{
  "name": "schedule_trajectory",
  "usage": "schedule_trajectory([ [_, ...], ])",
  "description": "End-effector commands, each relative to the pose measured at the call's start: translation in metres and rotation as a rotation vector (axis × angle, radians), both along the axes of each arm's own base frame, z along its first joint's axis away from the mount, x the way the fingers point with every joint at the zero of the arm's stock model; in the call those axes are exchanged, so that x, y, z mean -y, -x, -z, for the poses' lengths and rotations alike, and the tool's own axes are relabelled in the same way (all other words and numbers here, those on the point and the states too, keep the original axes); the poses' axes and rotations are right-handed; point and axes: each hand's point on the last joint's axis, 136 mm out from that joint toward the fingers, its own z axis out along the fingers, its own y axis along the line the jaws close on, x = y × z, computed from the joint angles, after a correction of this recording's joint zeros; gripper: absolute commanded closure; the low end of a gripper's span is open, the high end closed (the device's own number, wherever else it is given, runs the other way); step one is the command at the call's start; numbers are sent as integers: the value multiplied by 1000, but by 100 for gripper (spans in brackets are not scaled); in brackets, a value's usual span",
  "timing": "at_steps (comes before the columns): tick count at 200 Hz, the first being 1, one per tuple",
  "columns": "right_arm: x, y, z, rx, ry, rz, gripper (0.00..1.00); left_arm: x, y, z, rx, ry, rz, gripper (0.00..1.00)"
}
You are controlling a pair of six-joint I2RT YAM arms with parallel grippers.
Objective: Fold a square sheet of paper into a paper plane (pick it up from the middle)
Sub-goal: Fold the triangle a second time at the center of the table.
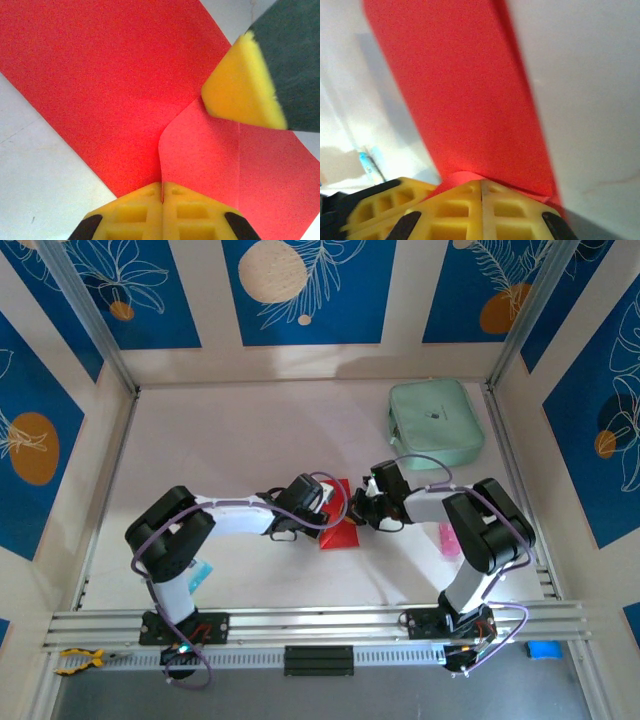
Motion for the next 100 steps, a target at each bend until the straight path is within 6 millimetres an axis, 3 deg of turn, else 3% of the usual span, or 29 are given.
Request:
schedule_trajectory([
  [1, 20, 17, 26, -69, 89, 24, 98, -21, 15, 29, -81, -98, 4, 100],
  [68, 35, -10, 0, 30, -18, 47, 97, -21, 15, 28, -81, -96, 7, 100],
  [100, 24, -12, -26, 107, 1, -19, 96, -22, 16, 29, -84, -99, 6, 100],
])
